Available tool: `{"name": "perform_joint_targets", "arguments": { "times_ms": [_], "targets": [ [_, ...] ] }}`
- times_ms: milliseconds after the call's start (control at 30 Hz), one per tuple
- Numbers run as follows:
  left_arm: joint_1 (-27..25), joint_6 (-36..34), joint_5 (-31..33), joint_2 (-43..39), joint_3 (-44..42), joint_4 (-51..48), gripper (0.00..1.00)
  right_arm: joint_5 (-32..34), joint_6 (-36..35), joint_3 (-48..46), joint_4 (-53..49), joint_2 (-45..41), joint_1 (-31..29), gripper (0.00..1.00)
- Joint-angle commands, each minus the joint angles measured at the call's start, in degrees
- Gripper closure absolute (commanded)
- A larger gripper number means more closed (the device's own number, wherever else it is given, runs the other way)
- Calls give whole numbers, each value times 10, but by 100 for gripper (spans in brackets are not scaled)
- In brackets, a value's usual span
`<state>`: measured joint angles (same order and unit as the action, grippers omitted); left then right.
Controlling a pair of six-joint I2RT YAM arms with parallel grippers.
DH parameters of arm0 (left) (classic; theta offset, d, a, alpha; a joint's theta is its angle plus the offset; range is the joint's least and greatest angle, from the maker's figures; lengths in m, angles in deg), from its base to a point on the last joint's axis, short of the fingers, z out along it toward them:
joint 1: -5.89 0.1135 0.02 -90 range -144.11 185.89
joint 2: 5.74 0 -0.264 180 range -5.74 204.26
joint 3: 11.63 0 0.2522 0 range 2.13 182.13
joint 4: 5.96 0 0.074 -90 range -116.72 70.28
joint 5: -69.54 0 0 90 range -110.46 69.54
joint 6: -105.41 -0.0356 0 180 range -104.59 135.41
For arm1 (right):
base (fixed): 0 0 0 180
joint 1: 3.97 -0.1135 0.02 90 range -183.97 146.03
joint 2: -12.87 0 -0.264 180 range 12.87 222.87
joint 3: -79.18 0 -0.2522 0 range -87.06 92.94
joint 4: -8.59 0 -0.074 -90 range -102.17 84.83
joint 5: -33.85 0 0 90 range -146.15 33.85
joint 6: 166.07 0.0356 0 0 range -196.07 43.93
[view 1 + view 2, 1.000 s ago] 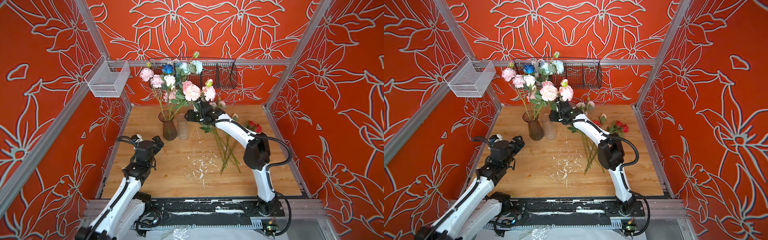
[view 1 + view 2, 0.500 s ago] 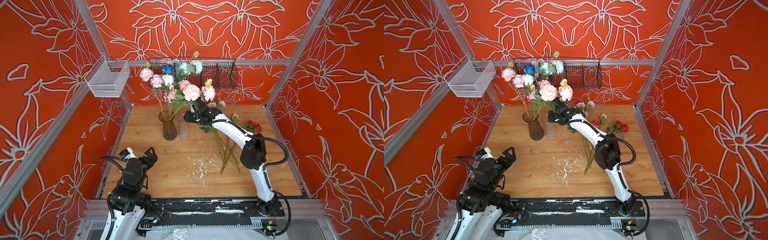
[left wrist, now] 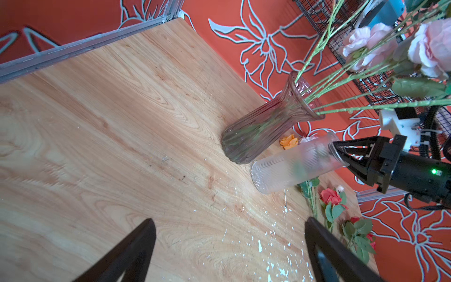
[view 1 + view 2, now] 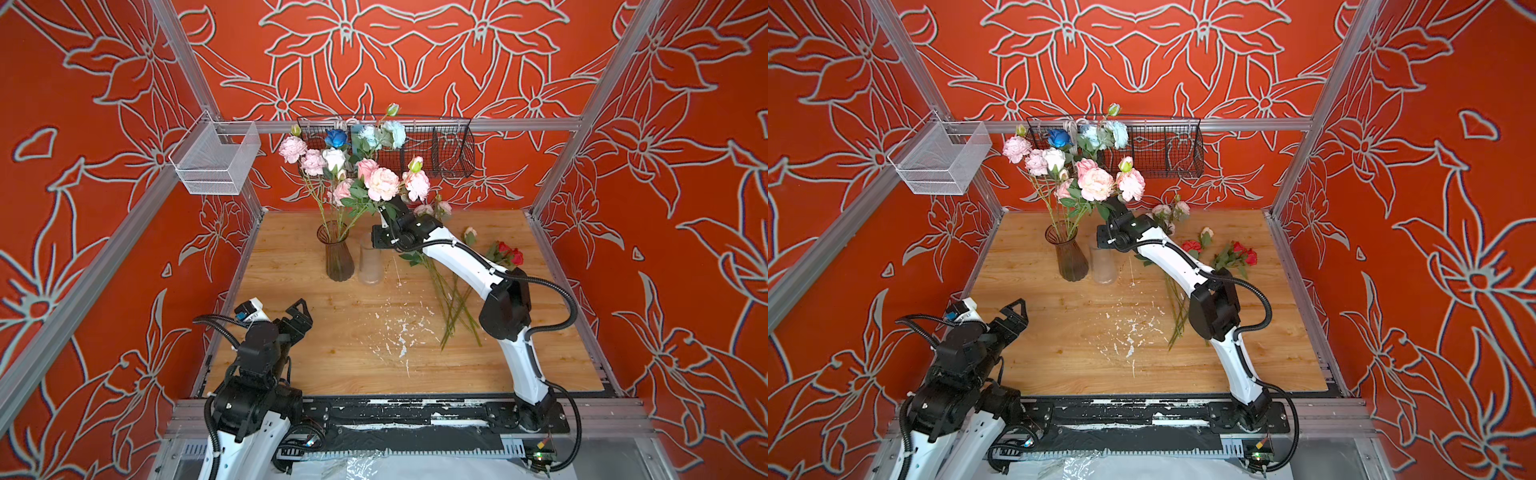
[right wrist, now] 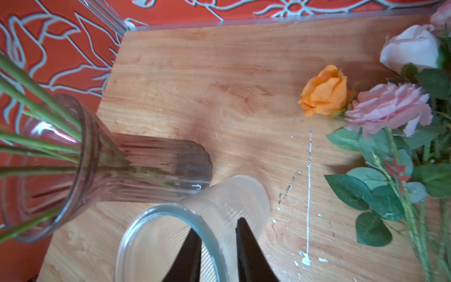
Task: Arrange the flowers into the vase
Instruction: 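Carry the clear glass toward the loose rose pile with the right gripper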
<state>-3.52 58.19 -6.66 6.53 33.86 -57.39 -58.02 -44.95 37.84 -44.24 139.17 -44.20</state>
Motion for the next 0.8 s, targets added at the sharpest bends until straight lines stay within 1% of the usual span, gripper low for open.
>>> {"name": "perform_joint_targets", "arguments": {
  "times_ms": [0,233,300,400,533,767],
  "targets": [
    [1,-12,0,-15,20,-28,5,30,-27,7,-76,-7,-3,77],
    [2,-15,-13,-21,31,-47,5,34,-35,8,-101,-22,-3,89],
    [1,-17,-16,-23,33,-49,5,35,-38,5,-109,-28,-2,94],
    [1,-19,-19,-26,34,-50,5,46,-44,-13,-110,-49,-3,100],
    [2,-23,-30,-21,32,-50,5,66,-54,-59,-110,-87,-3,100],
    [1,-23,-54,-1,33,-26,5,94,-54,-219,-64,-206,2,100]
  ]
}}
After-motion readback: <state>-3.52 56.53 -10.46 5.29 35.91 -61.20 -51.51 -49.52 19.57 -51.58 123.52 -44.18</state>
